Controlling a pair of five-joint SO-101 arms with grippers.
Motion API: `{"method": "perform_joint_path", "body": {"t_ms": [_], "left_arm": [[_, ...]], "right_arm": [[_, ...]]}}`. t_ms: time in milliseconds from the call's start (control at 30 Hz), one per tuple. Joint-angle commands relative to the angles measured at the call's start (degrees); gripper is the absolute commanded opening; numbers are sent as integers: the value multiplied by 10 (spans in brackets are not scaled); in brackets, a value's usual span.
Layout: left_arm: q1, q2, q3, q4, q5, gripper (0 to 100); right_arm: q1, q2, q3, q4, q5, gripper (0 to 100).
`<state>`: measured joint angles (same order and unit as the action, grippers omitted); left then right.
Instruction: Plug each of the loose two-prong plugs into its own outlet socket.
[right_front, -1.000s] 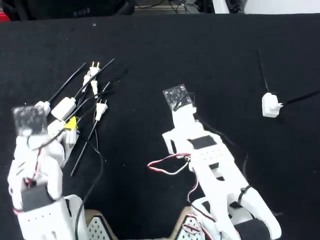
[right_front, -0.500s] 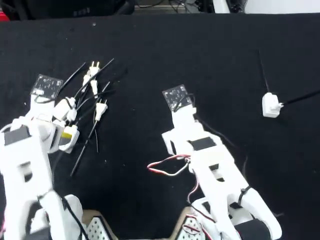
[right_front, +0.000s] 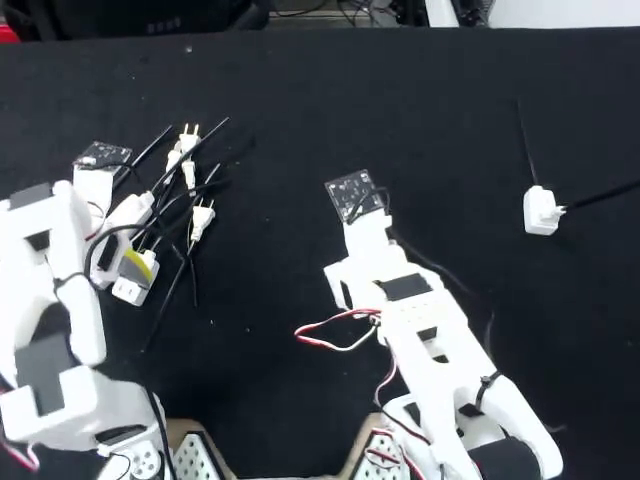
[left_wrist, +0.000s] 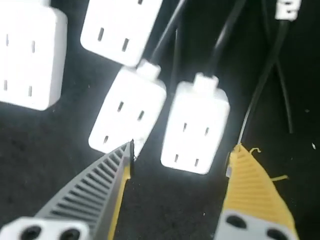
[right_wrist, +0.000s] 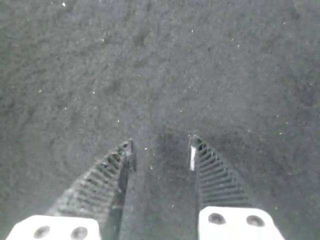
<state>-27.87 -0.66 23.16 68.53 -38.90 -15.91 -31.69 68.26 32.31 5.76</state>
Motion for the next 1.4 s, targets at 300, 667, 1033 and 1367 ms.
{"method": "perform_joint_path", "body": {"t_ms": [300,667,1033,1367], "left_arm": [[79,87,-58,22,40,310],[64,84,-46,43,46,205],[67,55,-12,19,50,116],[180,-193,-10,134,162,116]], "right_arm": [[-6,-15,-2,-10,-1,159],[-5,-15,-2,-11,1,159],[-4,-15,-2,-11,1,159],[61,-20,-11,-14,-4,159]]}}
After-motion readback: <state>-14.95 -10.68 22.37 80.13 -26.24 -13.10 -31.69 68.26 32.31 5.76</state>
